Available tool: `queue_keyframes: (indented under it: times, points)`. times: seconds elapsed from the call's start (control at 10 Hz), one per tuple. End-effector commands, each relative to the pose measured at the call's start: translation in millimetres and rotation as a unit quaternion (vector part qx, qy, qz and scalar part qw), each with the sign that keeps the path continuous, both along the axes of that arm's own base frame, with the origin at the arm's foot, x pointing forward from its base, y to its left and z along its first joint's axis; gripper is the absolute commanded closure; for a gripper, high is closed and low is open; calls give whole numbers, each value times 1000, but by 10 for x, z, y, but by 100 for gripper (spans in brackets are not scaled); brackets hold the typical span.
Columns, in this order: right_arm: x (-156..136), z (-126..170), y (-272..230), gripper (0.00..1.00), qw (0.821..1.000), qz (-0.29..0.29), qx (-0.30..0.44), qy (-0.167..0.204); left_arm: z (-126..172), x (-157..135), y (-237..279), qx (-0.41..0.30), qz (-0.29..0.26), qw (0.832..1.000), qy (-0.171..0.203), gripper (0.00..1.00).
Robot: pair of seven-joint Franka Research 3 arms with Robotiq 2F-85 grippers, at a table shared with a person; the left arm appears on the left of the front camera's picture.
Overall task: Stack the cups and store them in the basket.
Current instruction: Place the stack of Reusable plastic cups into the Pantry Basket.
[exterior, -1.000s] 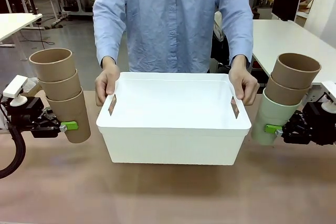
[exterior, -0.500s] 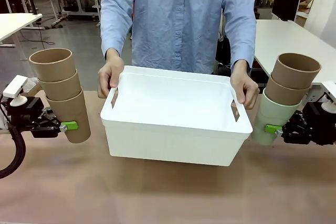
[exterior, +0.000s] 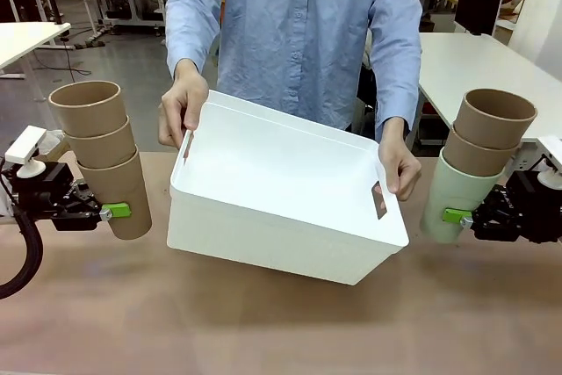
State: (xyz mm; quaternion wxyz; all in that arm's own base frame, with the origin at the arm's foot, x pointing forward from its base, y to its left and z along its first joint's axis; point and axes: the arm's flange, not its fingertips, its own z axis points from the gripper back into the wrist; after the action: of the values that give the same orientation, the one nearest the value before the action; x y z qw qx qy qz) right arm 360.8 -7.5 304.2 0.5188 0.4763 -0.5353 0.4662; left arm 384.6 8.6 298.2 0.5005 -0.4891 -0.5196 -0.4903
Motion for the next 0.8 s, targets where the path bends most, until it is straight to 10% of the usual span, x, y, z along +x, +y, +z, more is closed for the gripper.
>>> queue_keyframes:
  times: [0.0,0.7]
  points:
    - [0,0,0,16,1000,0,0,0,28,-13,-1,-5,-1,1000,-4,16]
    - [-204,1366,382,16,997,-31,-55,41,28,-13,-1,-5,-1,1000,-4,16]
